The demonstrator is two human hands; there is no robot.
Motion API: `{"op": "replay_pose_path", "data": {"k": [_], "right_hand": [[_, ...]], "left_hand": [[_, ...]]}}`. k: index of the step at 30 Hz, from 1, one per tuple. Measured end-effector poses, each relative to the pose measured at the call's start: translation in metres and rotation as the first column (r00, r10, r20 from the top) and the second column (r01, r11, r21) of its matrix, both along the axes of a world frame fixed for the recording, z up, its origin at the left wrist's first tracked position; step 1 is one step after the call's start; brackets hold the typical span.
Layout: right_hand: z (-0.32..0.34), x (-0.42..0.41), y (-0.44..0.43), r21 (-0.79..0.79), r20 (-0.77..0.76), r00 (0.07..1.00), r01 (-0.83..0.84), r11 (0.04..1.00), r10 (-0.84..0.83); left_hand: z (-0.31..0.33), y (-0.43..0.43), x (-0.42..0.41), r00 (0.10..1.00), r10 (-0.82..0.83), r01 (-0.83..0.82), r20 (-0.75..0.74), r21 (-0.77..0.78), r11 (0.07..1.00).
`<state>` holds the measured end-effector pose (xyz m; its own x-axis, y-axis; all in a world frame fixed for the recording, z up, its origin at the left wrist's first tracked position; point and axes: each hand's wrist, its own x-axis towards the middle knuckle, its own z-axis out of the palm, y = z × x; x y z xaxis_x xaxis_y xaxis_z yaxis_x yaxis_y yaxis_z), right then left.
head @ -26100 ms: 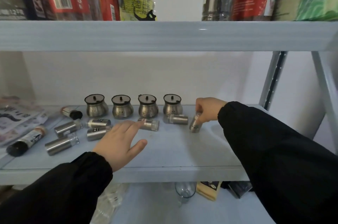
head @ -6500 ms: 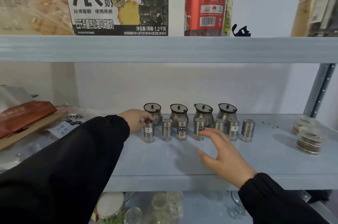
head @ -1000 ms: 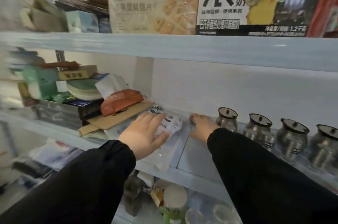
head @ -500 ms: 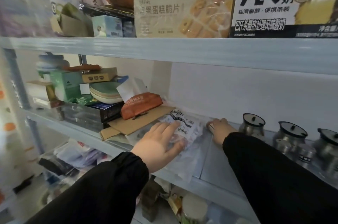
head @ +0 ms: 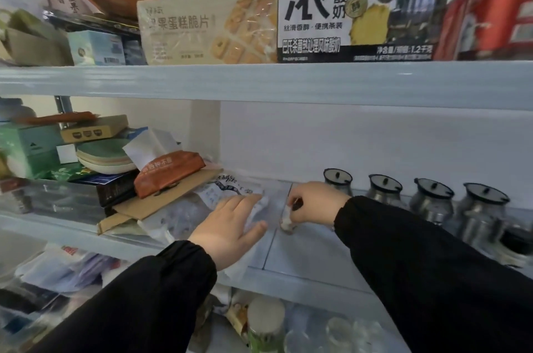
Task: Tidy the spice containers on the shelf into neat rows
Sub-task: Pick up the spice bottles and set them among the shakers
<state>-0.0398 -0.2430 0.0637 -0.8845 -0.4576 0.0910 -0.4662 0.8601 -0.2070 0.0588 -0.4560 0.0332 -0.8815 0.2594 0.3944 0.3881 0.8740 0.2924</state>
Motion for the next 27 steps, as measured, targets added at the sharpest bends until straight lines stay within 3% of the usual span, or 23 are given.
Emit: {"op": "replay_pose_path", "data": {"k": [13, 20, 24, 27], "right_hand": [[0.021, 0.061, 0.097, 0.060, -0.028, 0.997, 0.079, 0.995, -0.077], [0.022, 0.073, 0.148, -0.036, 0.010, 0.992, 0.127, 0.991, -0.127], [0.023, 0.078, 0.175, 0.021, -0.063, 0.984, 0.169, 0.985, -0.167], [0.023, 0.079, 0.194, -0.019, -0.011, 0.974, 0.225, 0.974, -0.225]], "left_hand": [[-0.011, 0.072, -0.003, 0.995, -0.103, 0.103, 0.000, 0.048, 0.994], [-0.011, 0.110, -0.007, 0.983, -0.181, 0.181, 0.000, 0.017, 0.983], [-0.012, 0.132, -0.011, 0.974, -0.227, 0.227, 0.002, 0.011, 0.974], [-0.014, 0.146, -0.013, 0.968, -0.250, 0.250, -0.014, 0.005, 0.968]]}}
